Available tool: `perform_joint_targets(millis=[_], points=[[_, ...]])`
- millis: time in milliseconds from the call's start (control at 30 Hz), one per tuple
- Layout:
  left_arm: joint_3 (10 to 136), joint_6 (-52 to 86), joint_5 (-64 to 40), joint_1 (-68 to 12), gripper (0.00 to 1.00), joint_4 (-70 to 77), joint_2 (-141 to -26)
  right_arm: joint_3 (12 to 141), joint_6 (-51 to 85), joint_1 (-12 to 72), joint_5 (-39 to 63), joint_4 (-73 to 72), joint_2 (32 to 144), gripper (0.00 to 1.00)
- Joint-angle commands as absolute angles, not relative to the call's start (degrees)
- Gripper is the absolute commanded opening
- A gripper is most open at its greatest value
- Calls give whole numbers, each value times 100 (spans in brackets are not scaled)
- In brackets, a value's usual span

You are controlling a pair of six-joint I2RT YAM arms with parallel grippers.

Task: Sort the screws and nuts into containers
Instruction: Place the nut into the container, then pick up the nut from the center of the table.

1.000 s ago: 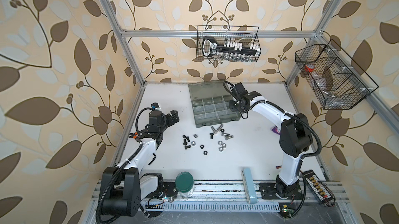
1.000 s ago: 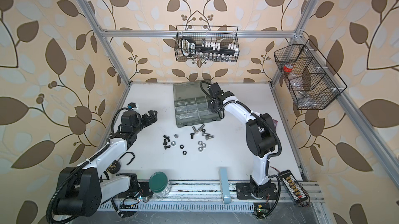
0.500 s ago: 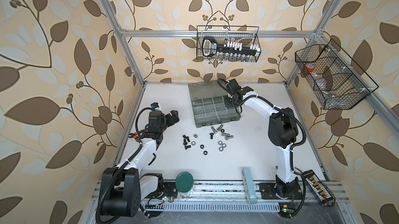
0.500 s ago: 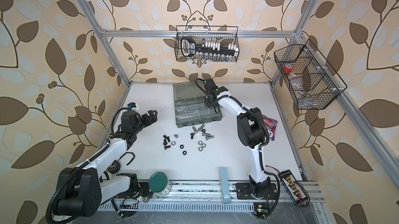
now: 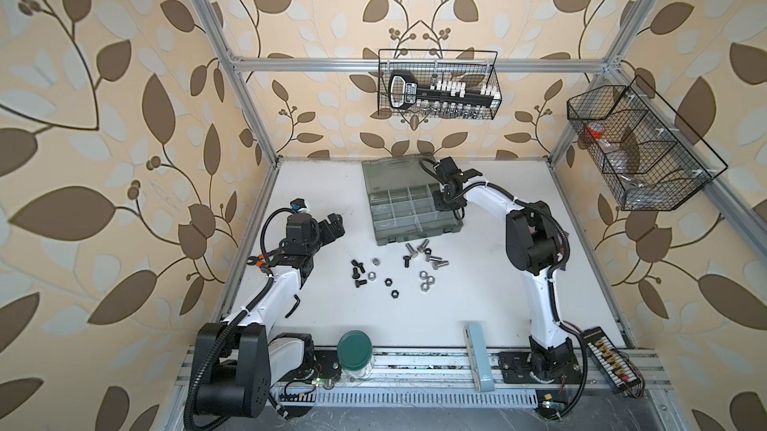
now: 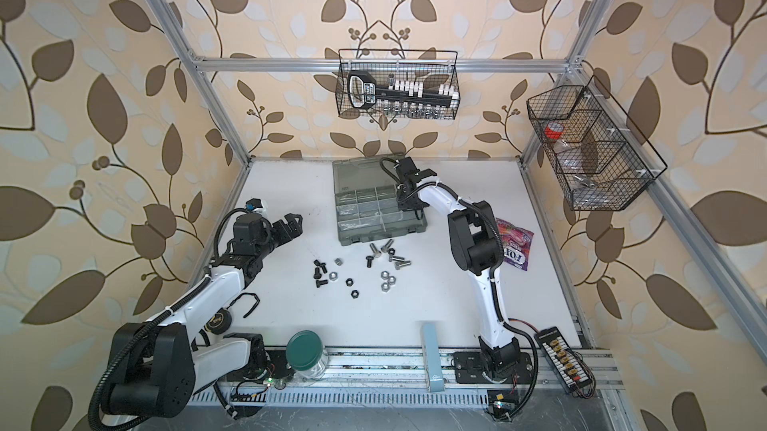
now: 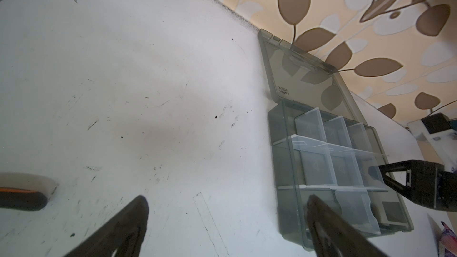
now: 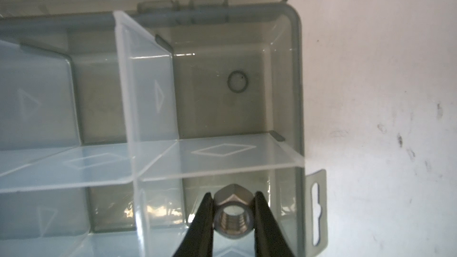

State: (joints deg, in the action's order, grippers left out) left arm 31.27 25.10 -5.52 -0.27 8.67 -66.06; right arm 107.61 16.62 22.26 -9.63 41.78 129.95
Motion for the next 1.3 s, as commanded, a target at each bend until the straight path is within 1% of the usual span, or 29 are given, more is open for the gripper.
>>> perform_joint_targets(millis=[0,167,300,433,633,867,967,1100,1267], points=[[3371,2474,-465,24,99,879,-6447,10934,1591,2242,-971,4316,13027,31],[3378,2474,-448,26,99,827,-6383,10917,1573,2242,-1035,4316,12858,40],[3382,2487,-408,25,99,799,-6321,10883,1586,2241,-1056,4346,12650,41],[3406,2554,-331,25,99,758,-6289,10623,1652,2273,-1023,4336,12205,41],[3450,2674,-150,22,99,657,-6240,9703,1726,2522,-1284,4221,11224,41],[3490,2702,-189,26,99,648,-6267,7678,2263,3147,-1375,3984,9934,40],[3463,2716,-197,25,99,685,-6258,7072,2502,3548,-1330,3995,9471,38],[3432,2737,-203,23,99,708,-6249,6589,2898,4082,-1150,4006,9111,35],[3423,2760,-227,25,99,730,-6273,6282,3280,4526,-862,3914,9125,36]])
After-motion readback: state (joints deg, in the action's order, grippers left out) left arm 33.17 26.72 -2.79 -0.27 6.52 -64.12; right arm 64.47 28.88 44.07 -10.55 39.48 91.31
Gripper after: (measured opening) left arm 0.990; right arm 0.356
